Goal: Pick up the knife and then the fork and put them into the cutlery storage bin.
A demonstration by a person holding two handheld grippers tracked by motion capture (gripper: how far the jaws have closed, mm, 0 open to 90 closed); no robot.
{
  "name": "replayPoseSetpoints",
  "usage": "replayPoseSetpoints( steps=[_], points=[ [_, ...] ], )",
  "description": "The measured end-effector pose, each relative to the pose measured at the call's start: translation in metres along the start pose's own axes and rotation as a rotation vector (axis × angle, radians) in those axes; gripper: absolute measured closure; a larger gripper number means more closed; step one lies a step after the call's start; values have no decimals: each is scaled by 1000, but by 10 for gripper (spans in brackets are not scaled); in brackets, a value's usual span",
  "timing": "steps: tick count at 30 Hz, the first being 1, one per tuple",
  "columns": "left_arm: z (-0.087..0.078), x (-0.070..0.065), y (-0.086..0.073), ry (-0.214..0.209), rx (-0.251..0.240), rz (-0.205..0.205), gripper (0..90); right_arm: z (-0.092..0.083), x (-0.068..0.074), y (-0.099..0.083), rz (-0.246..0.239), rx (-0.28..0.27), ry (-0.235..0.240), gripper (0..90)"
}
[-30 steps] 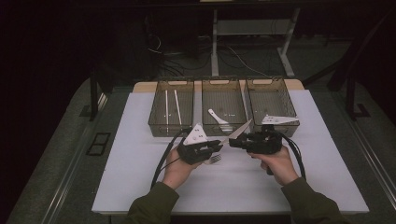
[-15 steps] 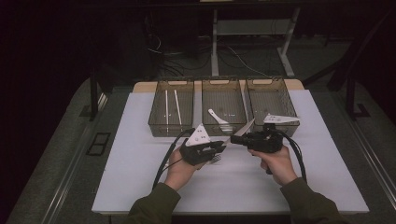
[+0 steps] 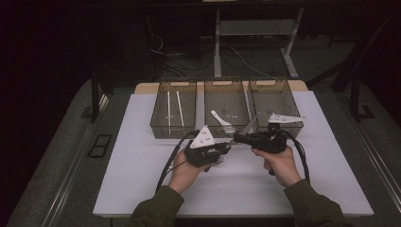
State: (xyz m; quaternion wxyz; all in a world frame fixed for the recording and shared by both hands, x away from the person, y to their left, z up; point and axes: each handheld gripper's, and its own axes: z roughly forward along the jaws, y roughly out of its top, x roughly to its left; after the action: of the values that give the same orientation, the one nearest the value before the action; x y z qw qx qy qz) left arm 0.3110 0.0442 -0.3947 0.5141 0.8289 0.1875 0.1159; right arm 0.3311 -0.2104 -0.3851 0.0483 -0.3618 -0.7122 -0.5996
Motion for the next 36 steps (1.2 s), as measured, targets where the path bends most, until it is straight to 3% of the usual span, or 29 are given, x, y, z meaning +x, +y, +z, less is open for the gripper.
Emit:
replayPoseSetpoints(
  steps=[7,18,32,36],
  points=[
    [0,0,1,4,-11,-3,793,3,4,5,-3,-10,33,873],
    [-2,2,-1,-19,-30,-9,751,2,8,8,-19,-27,24,882],
    [-31,14,-15,-33,-36,-41,559,-28,-2,18,-46,-87,-63,881],
    [-41,17,-20,-29,-33,-33,519,-37,-6,21,-43,-102,-93,881]
  ],
)
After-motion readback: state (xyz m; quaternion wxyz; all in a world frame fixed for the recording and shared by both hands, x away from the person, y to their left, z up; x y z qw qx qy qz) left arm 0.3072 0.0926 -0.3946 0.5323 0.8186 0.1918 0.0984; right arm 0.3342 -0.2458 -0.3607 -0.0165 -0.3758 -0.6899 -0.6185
